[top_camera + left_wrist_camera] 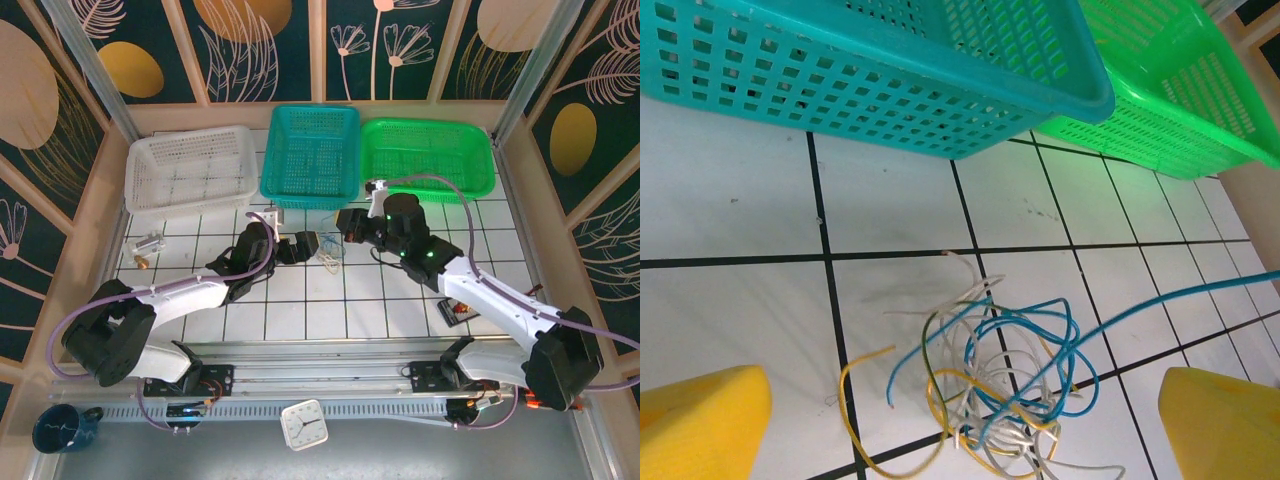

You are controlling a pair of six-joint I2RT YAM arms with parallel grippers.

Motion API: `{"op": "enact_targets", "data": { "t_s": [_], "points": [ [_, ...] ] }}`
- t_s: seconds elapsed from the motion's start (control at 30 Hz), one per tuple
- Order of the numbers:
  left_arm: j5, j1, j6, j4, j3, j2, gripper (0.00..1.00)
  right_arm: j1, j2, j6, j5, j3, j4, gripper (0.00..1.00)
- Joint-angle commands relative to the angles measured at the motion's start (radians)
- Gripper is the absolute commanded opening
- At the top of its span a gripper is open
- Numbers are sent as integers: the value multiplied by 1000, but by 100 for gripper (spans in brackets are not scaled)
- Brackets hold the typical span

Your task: Untangle the cables

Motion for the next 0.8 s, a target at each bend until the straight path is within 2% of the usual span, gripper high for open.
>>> {"op": "enact_targets", "data": {
  "t_s": [0.0,0.27,0.43,0.57,0.77],
  "points": [
    [13,-4,27,-3,-4,-34,99,5,-42,-33,9,41,-42,0],
    [21,-4,81,8,-12,-76,99,4,-81,-45,19,69,-74,0],
    [76,-3,198,65,-3,-114,98,4,-86,-93,3,111,-128,0],
    [144,-4,329,99,25,-140,91,-4,-85,-160,-27,145,-181,0],
    [226,-6,477,65,99,-142,85,-38,-86,-224,-105,180,-225,0]
  ]
}}
